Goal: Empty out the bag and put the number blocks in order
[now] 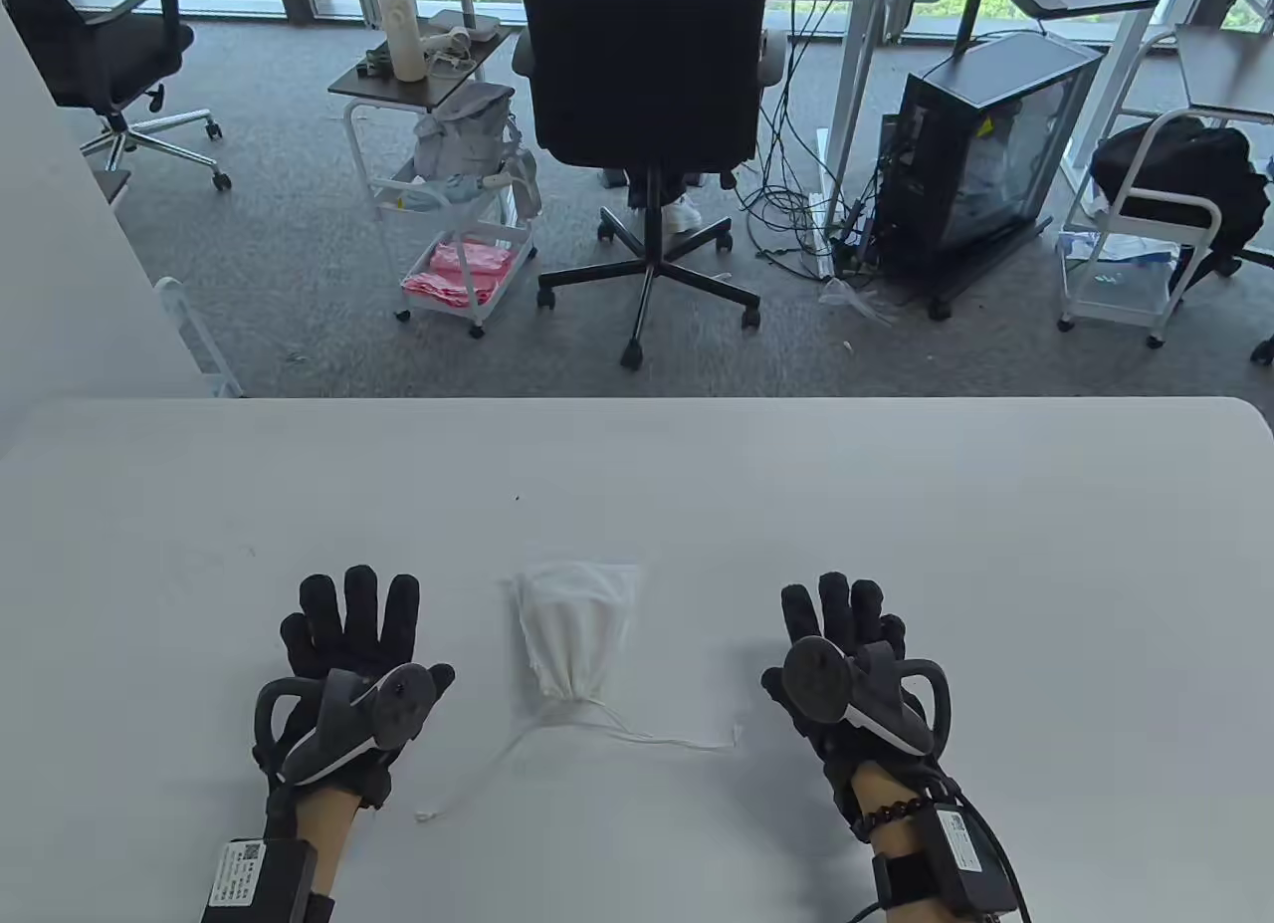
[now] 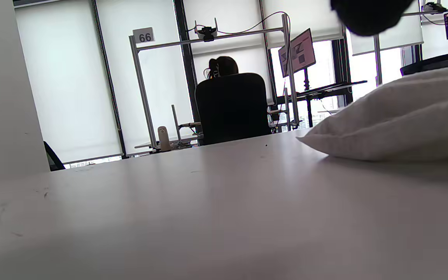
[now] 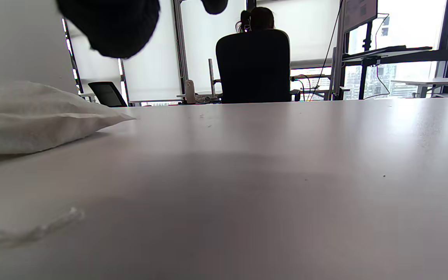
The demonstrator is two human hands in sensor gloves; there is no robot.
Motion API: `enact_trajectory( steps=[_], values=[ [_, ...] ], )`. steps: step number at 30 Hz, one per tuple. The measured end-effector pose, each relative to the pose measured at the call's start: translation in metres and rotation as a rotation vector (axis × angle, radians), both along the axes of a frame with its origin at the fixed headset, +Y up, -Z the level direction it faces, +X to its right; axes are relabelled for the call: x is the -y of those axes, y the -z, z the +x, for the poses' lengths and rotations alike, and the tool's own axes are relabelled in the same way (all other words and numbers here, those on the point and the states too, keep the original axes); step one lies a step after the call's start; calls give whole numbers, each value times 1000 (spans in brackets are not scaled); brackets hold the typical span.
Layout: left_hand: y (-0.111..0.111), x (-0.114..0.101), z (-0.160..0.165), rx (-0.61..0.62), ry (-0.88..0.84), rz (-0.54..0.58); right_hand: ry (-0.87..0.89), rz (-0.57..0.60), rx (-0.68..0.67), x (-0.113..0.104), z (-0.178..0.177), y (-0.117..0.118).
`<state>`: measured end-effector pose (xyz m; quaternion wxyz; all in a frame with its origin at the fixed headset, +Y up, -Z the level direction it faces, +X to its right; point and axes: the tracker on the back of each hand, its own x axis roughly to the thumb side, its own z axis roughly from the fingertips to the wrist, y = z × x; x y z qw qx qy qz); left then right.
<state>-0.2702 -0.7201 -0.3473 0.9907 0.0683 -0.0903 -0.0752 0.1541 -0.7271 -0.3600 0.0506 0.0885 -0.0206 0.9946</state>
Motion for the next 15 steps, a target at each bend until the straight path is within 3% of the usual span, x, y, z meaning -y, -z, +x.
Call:
enact_trajectory(
  steps=[15],
  values=[
    [-7, -3, 3, 9, -35, 49, 51, 49, -23, -13, -2, -3]
  ],
)
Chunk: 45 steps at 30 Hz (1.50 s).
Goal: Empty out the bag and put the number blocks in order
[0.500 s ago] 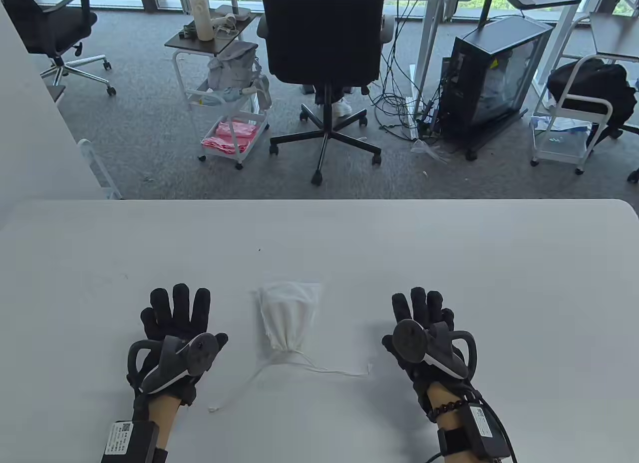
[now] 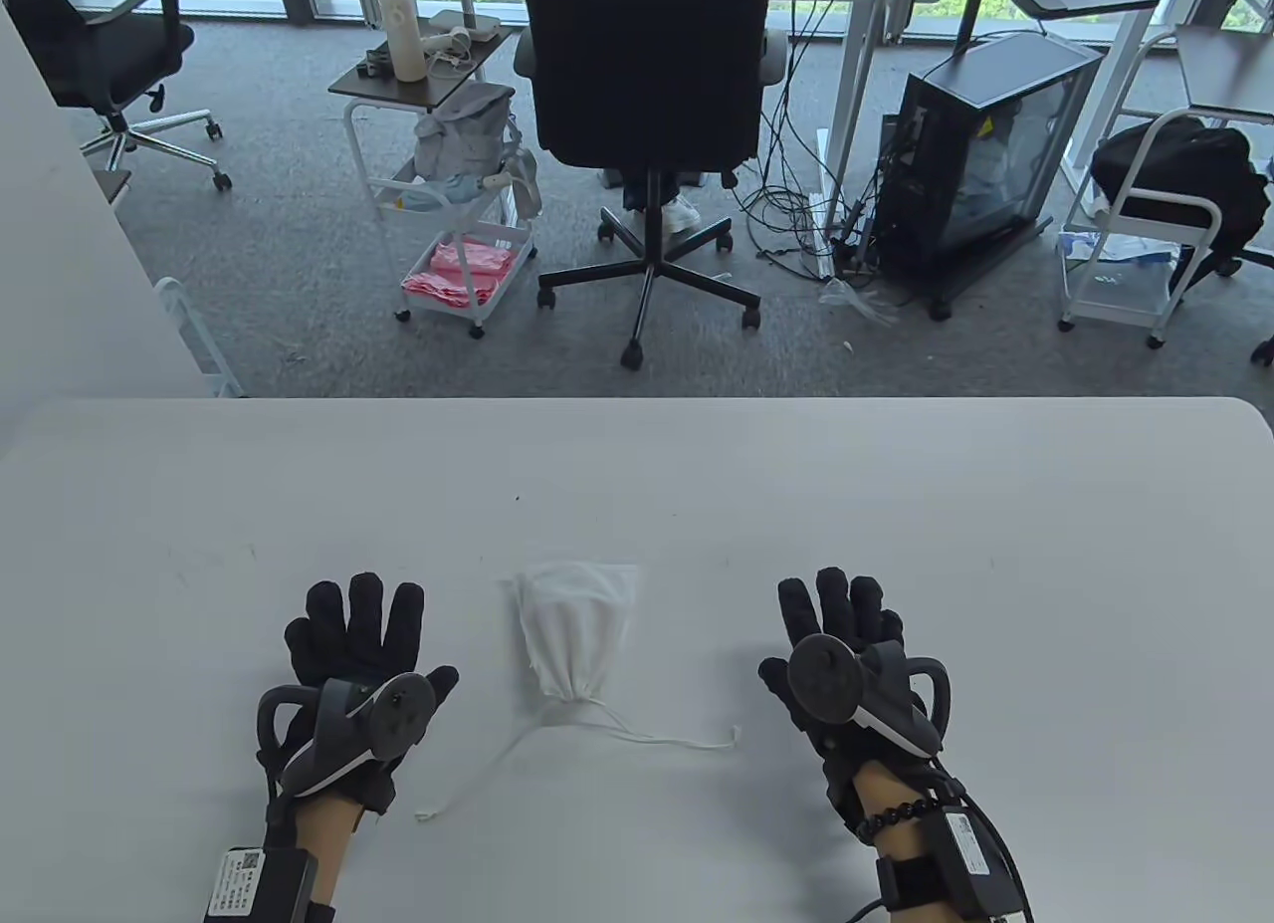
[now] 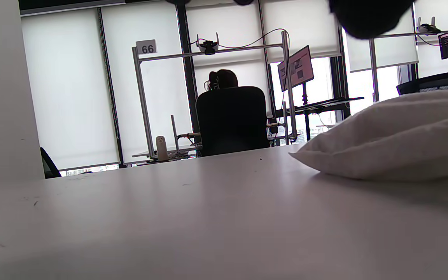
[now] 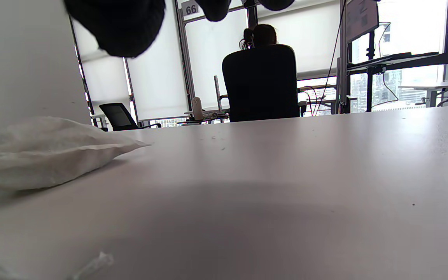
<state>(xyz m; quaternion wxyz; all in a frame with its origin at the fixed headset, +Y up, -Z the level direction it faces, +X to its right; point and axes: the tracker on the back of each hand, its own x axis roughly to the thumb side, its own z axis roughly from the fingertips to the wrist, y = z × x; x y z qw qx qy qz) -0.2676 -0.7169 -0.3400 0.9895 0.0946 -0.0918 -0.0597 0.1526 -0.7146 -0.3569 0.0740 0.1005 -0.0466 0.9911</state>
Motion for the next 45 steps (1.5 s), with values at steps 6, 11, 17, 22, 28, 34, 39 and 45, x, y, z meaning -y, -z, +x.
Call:
enact_trajectory(
  steps=[6, 11, 17, 22, 28, 34, 39, 45],
  values=[
    [-1, 0, 1, 6, -3, 5, -6, 15, -10, -3, -2, 0],
    [-2, 2, 9, 42, -11, -4, 2, 23, -17, -5, -4, -1],
    [-3, 3, 19, 80, -13, -19, 6, 38, -21, -6, -5, 0],
    [-3, 9, 29, 114, -2, -41, 15, 51, -31, -7, -7, 1],
    [1, 18, 55, 180, 91, -60, 22, 54, -40, -7, -8, 1],
    [7, 22, 85, 287, 226, -37, 32, 72, -40, -10, -8, 0],
    [20, 28, 108, 315, 392, -7, 31, 75, -41, -10, -9, -1],
    [26, 38, 130, 312, 504, 46, 32, 79, -37, -11, -10, -3]
  ],
)
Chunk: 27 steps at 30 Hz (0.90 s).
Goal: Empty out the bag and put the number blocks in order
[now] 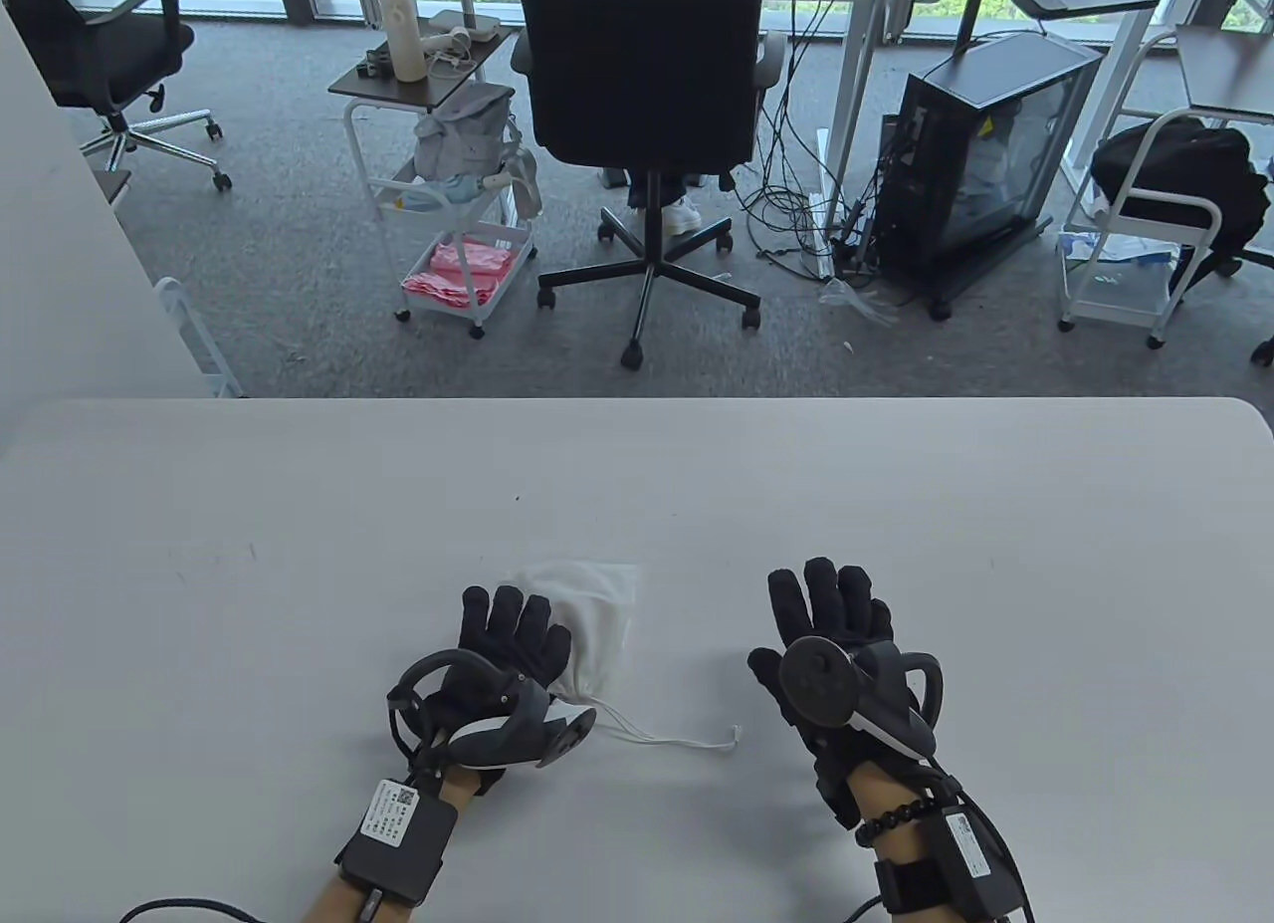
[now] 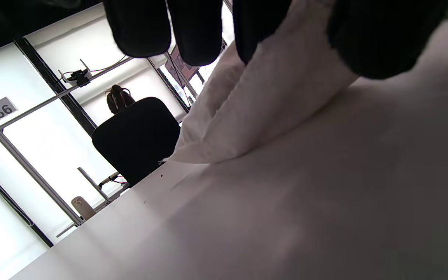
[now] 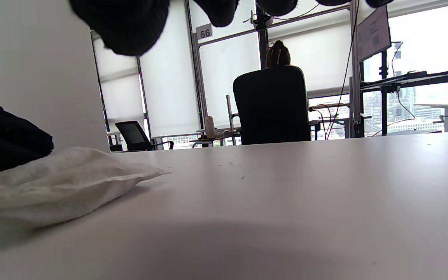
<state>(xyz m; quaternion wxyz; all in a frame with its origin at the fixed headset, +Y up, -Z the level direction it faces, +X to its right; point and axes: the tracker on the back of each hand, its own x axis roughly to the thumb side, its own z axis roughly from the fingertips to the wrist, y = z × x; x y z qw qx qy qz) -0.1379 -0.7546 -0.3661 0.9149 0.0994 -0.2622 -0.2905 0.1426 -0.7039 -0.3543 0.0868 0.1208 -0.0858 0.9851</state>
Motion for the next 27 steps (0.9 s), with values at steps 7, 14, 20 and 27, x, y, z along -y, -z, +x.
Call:
enact_trajectory(
  steps=[7, 14, 20, 27],
  values=[
    [4, -22, 6, -50, -189, 61, 26, 11, -8, -3, -1, -3],
    [0, -70, -18, -143, -599, 62, 91, 22, -25, -3, -2, -5],
    [-19, -86, -32, -114, -921, -33, 206, 131, -66, -12, -5, -13],
    [-42, -81, -34, -32, -1070, -82, 265, 220, -179, -18, -24, -28]
  ],
)
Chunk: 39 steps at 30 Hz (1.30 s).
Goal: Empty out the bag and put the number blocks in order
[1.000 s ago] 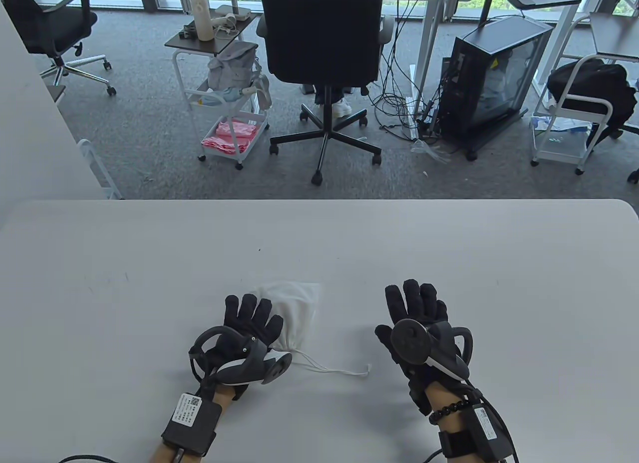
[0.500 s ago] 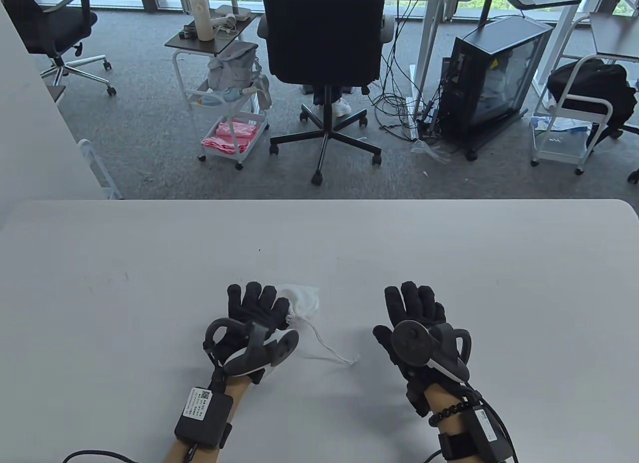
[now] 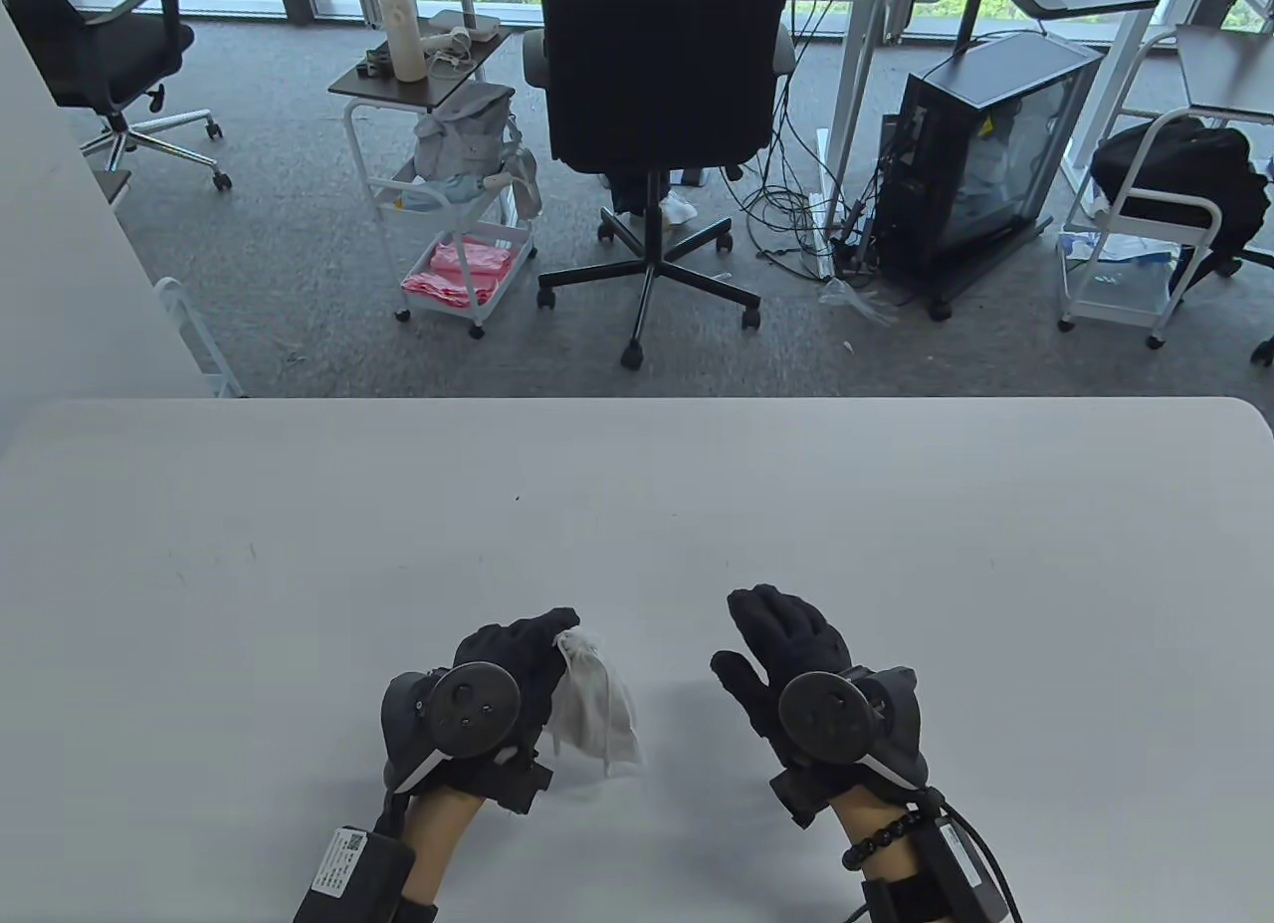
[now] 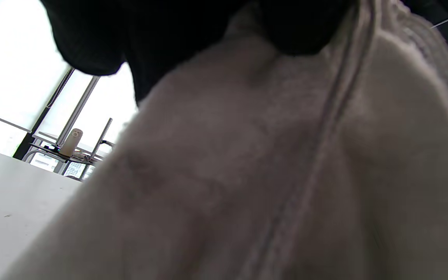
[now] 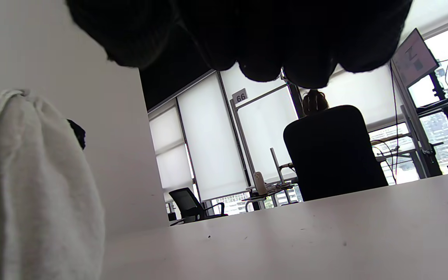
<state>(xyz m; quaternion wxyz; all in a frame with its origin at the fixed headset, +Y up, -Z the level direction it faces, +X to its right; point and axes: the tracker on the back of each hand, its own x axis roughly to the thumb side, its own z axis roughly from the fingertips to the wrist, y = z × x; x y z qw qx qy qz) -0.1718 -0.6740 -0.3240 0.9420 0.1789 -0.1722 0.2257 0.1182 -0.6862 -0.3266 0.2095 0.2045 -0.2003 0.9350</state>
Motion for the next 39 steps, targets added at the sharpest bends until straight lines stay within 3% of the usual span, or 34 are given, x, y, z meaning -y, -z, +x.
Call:
enact_trajectory(
  steps=[15, 24, 27, 32, 35, 39],
  values=[
    [-11, 12, 15, 70, 40, 15, -214, 20, -159, 23, -58, -18],
    [-19, 12, 29, 120, 75, 45, -88, 4, -172, 17, -52, -18],
    [-20, 13, 31, 148, 82, 34, 26, -13, -166, 14, -50, -19],
    [-18, 11, 31, 244, 61, 7, 30, 31, -145, 11, -44, -18],
    [-17, 10, 27, 235, 63, 22, 36, 38, -140, 7, -40, -17],
    [-7, 11, 2, 180, -128, -16, 51, 67, -60, -2, -18, -8]
  ],
)
